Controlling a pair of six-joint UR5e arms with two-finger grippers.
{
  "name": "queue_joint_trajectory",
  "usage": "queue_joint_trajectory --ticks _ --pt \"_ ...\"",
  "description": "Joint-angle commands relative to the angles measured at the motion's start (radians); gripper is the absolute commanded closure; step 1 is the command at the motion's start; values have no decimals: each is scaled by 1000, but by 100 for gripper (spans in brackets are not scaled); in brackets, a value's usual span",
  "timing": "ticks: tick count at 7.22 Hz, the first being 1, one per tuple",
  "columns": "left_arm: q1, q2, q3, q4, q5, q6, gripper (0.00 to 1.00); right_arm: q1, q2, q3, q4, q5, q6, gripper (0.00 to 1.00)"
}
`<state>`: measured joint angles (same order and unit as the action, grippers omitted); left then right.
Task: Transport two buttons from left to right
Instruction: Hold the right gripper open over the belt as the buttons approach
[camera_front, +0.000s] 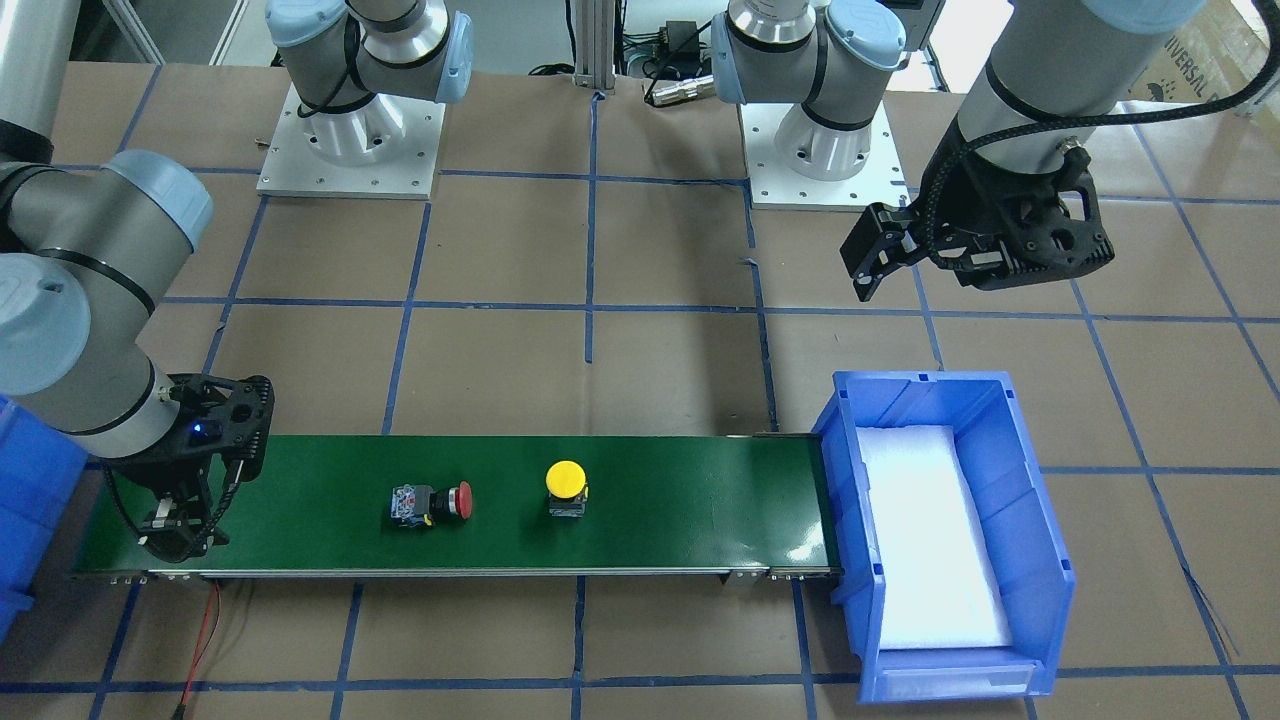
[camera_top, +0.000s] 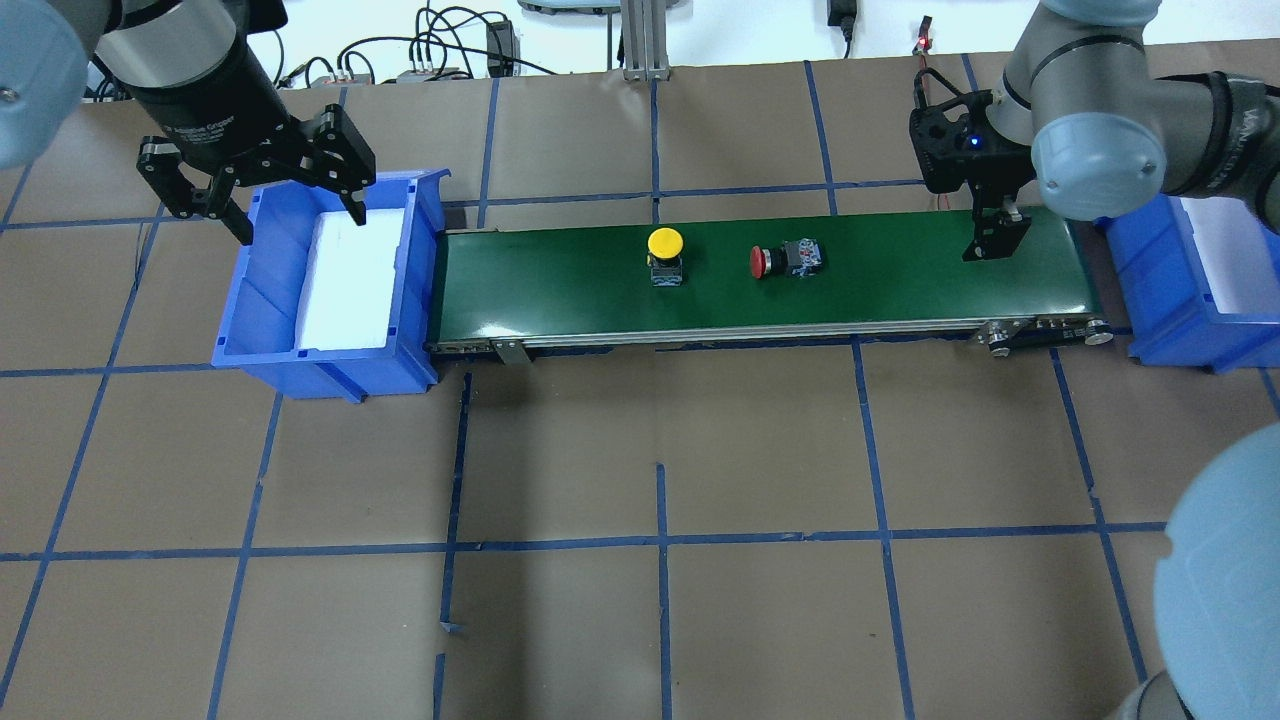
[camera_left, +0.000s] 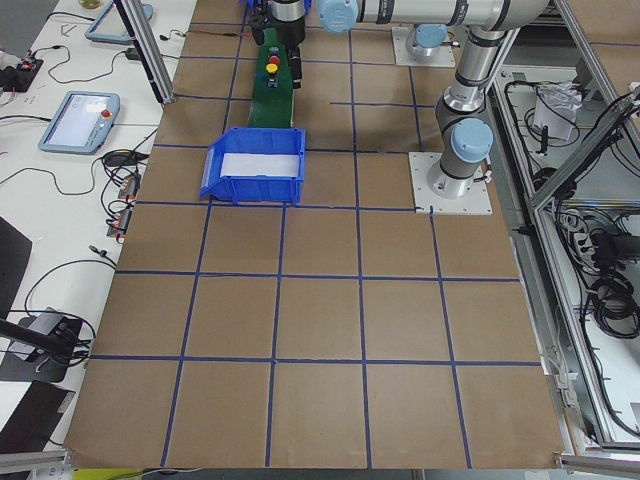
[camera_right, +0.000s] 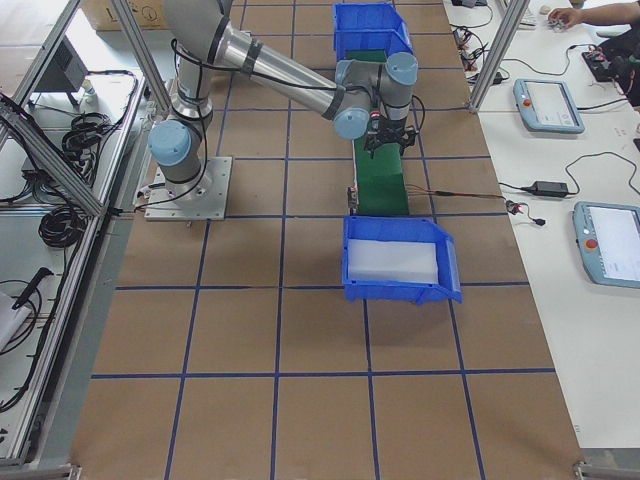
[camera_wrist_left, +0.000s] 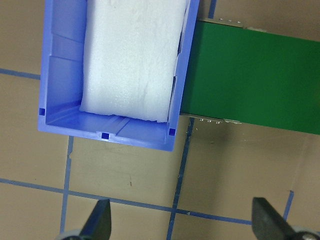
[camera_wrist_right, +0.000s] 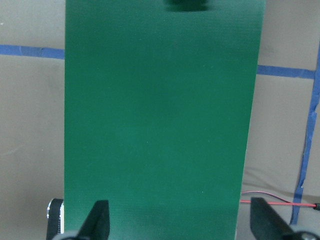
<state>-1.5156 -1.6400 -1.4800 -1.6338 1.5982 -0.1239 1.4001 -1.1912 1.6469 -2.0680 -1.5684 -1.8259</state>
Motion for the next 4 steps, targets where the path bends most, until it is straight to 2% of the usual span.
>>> queue_joint_trajectory --ticks 1,4 --pt "0 3 -2 -1 0 1 0 -3 9 1 -1 8 0 2" --pt "0 3 -2 -1 0 3 0 -4 18 2 -3 8 0 2"
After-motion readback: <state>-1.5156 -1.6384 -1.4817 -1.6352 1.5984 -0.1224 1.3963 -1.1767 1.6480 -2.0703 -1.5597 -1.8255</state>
